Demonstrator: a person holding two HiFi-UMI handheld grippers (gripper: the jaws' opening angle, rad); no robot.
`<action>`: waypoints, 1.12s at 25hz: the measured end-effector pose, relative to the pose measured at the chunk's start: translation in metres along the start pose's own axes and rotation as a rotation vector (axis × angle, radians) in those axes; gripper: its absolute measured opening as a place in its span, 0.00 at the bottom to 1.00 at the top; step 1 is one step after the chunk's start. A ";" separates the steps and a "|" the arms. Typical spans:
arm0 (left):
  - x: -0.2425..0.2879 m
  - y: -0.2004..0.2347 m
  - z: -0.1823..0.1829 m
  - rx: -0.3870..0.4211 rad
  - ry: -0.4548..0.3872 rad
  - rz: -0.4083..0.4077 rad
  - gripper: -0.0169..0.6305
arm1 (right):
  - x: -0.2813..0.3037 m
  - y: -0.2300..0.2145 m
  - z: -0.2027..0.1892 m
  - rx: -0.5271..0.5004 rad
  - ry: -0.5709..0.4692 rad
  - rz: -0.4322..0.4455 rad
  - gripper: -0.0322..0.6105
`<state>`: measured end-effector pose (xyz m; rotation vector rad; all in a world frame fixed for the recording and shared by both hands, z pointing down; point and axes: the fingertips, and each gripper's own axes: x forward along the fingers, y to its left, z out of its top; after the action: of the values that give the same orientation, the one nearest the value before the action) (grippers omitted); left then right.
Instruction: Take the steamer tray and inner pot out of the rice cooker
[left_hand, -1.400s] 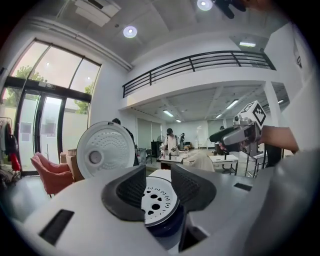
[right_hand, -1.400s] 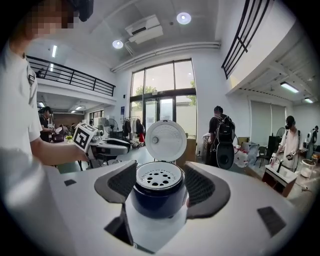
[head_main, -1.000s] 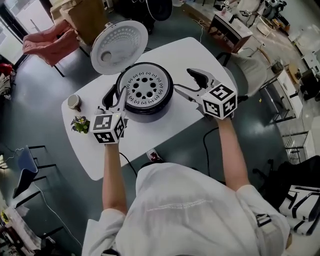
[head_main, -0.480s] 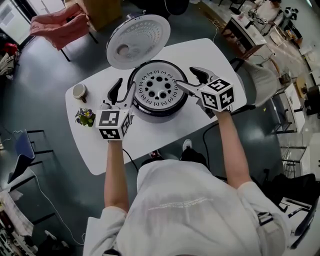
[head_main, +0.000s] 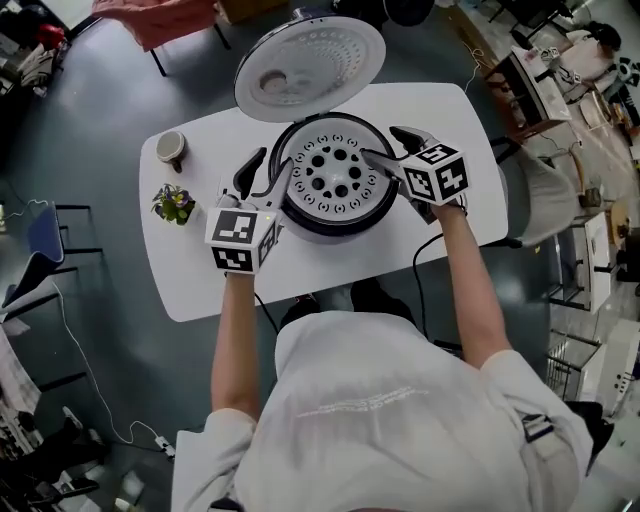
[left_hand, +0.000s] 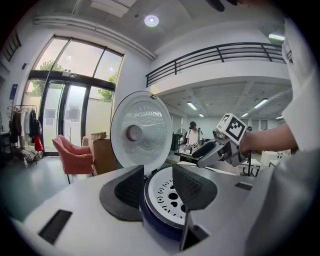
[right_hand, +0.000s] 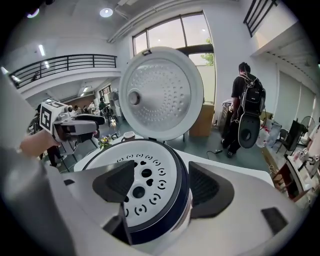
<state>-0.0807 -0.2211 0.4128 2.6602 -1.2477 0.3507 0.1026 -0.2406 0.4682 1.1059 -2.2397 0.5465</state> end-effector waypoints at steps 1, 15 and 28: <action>0.000 0.003 -0.003 -0.009 0.005 0.012 0.32 | 0.007 -0.002 -0.001 -0.009 0.016 0.010 0.58; 0.017 0.018 -0.023 -0.070 0.080 0.094 0.32 | 0.052 -0.026 -0.015 -0.044 0.138 0.031 0.58; 0.027 0.020 -0.031 -0.083 0.125 0.092 0.32 | 0.063 -0.036 -0.031 -0.126 0.207 -0.023 0.57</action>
<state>-0.0835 -0.2448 0.4508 2.4766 -1.3183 0.4604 0.1103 -0.2793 0.5361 0.9643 -2.0501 0.4803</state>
